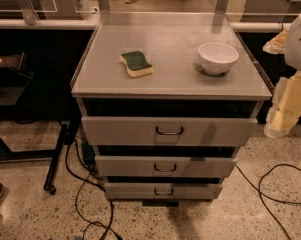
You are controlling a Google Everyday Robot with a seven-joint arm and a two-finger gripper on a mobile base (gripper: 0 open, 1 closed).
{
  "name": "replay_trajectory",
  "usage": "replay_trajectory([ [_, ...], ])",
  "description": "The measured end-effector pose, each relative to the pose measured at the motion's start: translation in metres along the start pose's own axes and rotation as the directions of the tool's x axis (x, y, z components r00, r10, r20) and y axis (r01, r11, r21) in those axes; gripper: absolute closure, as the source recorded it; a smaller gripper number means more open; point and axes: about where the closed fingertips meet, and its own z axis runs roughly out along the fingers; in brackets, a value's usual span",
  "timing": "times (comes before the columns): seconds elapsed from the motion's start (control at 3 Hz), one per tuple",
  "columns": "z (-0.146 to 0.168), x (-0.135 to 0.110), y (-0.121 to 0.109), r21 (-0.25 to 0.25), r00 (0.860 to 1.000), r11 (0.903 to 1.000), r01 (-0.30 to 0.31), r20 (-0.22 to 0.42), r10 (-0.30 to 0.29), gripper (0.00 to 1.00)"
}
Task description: Open middle drawer
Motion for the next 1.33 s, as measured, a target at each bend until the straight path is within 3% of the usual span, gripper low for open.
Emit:
replay_trajectory([
  [0.33,0.000,0.000,0.000,0.000,1.000,1.0000,0.000,0.000,0.000,0.00],
  [0.67,0.021,0.006,0.016,-0.024,1.000,0.9997,-0.010,0.008,0.010,0.00],
  [1.0,0.062,0.015,0.049,-0.093,0.999,0.9952,-0.030,0.014,0.032,0.00],
  [1.33,0.062,0.015,0.049,-0.093,0.999,0.9952,-0.030,0.014,0.032,0.00],
])
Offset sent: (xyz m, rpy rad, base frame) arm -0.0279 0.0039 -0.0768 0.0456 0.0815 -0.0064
